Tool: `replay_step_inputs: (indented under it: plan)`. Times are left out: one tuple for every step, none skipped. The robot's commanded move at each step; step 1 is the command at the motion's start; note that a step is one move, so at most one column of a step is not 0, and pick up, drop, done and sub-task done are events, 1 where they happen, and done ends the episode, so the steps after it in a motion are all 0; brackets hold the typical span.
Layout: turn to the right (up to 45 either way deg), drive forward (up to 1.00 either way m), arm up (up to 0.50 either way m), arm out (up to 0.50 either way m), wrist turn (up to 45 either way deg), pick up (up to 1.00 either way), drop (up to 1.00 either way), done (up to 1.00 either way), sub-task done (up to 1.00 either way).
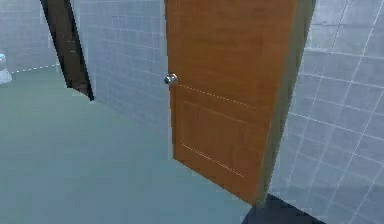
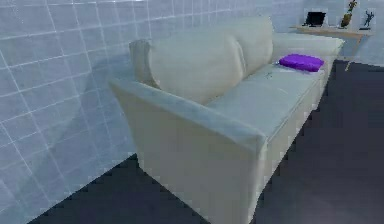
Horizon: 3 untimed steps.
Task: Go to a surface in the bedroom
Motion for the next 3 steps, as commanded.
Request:
replay_step_inputs:
  plan:
    - [-42.0,0.00,0.00,0.00,0.0,0.00,0.00,0.00,0.00]
    - [0.0,0.90,0.00,0.00,0.0,0.00,0.00,0.00,0.00]
    - [-9.0,0.00,0.00,0.00,0.0,0.00,0.00,0.00,0.00]
